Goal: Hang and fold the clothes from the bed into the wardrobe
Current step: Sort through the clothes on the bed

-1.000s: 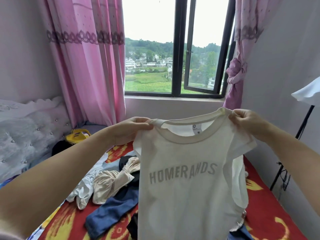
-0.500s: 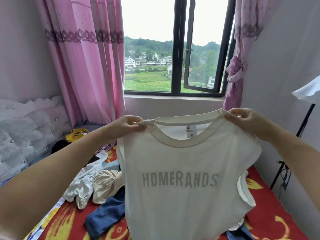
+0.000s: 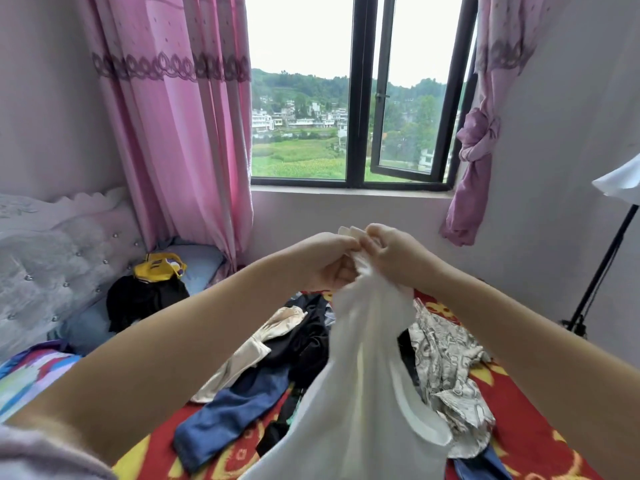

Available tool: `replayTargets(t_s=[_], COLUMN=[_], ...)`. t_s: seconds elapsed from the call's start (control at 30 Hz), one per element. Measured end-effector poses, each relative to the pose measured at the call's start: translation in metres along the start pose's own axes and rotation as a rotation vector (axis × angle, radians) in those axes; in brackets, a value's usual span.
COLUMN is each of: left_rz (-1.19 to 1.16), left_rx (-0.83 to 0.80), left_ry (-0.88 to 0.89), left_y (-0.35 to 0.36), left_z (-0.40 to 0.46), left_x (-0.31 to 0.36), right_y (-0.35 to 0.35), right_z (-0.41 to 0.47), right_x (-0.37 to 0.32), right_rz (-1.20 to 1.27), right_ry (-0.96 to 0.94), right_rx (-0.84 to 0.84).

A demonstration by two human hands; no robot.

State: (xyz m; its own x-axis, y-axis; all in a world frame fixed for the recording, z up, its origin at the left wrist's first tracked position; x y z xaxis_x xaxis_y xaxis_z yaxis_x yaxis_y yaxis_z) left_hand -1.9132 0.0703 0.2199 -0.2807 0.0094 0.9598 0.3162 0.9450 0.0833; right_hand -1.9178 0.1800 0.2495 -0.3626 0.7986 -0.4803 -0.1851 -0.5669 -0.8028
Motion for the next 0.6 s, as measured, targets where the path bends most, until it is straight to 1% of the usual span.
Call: replayTargets(t_s=[0.07, 0.1, 0.17, 0.2, 0.23, 0.27, 0.3, 0.33, 0.4, 0.43, 0.47, 0.5, 0.53, 0.57, 0.6], left_rz=[-0.052, -0.114, -0.264, -0.28, -0.236, -0.118, 0.06, 0.311, 0.938, 1.193, 1.377, 1.47, 1.471, 1.396, 1.279], left_rx=[-0.047, -0.067, -0.132, -0.157, -0.165, -0.145, -0.09, 0.002, 0.218, 0.254, 0.23, 0.162, 0.064, -0.051, -0.141], left_ry=[0.005, 0.014, 0.019, 0.034, 0.067, 0.143, 0.275, 0.466, 0.852, 0.962, 0.967, 0.892, 0.772, 0.643, 0.555], left_y=[0.008, 0.009, 0.008, 0.008, 0.007, 0.005, 0.002, -0.002, -0.002, 0.003, 0.007, 0.008, 0.007, 0.006, 0.006], left_z=[-0.002, -0.003, -0.008, -0.011, -0.013, -0.014, -0.015, -0.021, -0.034, -0.037, -0.034, -0.029, -0.023, -0.017, -0.013], left_x=[0.004, 0.007, 0.013, 0.015, 0.015, 0.017, 0.022, 0.031, 0.047, 0.052, 0.054, 0.055, 0.054, 0.051, 0.049], right_y=[0.0, -0.002, -0.002, -0.001, 0.0, -0.001, -0.004, -0.009, -0.015, -0.017, -0.019, -0.021, -0.023, -0.025, -0.028], right_z=[-0.001, -0.003, -0.01, -0.013, -0.015, -0.016, -0.016, -0.015, -0.016, -0.017, -0.019, -0.022, -0.024, -0.025, -0.027], right_x=[-0.009, -0.012, -0.01, -0.007, -0.004, -0.003, -0.003, -0.003, -0.002, -0.003, -0.004, -0.004, -0.004, -0.003, 0.0], right_rz=[0.112, 0.162, 0.179, 0.176, 0.198, 0.228, 0.246, 0.246, 0.237, 0.241, 0.25, 0.251, 0.244, 0.234, 0.224], right_ry=[-0.023, -0.033, -0.03, -0.014, -0.007, -0.015, -0.039, -0.057, -0.062, -0.074, -0.093, -0.116, -0.132, -0.137, -0.133], right_rx=[-0.067, -0.127, -0.267, -0.313, -0.326, -0.308, -0.269, -0.226, -0.204, -0.226, -0.255, -0.283, -0.302, -0.314, -0.317])
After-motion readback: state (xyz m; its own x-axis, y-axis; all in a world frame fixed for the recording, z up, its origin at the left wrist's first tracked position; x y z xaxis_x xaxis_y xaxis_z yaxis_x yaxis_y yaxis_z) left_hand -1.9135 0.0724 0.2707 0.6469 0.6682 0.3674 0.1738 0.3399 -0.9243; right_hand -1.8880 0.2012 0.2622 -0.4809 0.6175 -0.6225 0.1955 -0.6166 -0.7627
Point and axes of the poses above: each hand's wrist, its own z-axis towards the middle knuckle, its own y-axis out of the palm, x = y × z, the point moved 6 cm from there along z, towards the middle knuckle, and after that the axes turned 6 degrees about -z, right-handed, at the moved point
